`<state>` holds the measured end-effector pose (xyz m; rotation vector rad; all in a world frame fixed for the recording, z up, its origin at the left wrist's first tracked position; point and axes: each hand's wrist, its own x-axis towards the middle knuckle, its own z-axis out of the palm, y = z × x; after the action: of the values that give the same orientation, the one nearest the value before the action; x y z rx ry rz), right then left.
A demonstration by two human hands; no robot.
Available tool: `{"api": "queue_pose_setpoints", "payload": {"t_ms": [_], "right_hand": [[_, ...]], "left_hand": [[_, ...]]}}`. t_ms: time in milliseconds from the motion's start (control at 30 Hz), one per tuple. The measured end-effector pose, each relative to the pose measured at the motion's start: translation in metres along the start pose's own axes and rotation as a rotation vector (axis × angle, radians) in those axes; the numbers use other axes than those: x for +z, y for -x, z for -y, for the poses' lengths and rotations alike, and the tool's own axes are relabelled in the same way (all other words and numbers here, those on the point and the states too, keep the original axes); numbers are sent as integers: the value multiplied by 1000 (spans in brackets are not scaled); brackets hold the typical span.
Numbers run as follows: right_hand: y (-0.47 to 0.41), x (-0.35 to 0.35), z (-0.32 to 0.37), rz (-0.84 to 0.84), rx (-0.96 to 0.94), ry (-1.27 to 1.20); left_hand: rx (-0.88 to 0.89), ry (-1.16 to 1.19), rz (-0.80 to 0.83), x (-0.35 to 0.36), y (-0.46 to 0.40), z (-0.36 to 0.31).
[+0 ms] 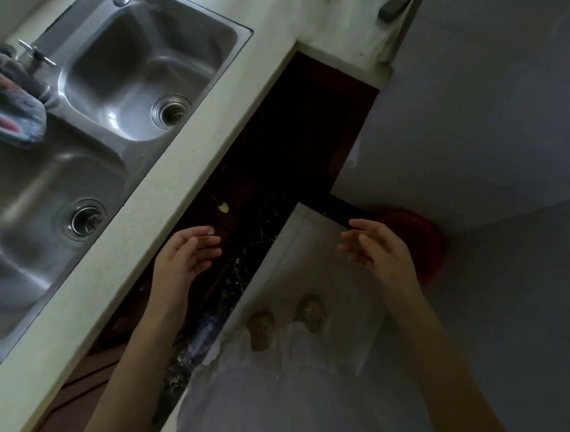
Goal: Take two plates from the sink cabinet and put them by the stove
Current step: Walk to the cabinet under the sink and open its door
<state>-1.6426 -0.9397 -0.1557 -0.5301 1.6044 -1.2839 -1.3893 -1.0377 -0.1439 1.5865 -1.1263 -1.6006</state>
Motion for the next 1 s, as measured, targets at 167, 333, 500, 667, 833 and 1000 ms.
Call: {"api": "queue_pose_setpoints", "payload": {"t_ms": [167, 333, 500, 667, 833, 1000], "right_hand": [[-42, -2, -8, 60, 8, 1], [-75, 24, -29, 117, 41, -34], [-105, 70, -57, 207, 45, -26], [-134, 119, -81, 283, 19, 43], [-161, 157, -120, 280, 24, 142], [-177, 184, -151, 274, 15, 227]], "left_hand": [[-3, 29, -68, 15, -29, 19], [35, 76, -110, 27, -58, 40], [35, 108, -221, 33, -90, 71], [-37, 121, -255, 36, -122, 99], [-103, 95, -288, 37, -158, 121], [-97, 95, -281, 38, -181, 142]]}}
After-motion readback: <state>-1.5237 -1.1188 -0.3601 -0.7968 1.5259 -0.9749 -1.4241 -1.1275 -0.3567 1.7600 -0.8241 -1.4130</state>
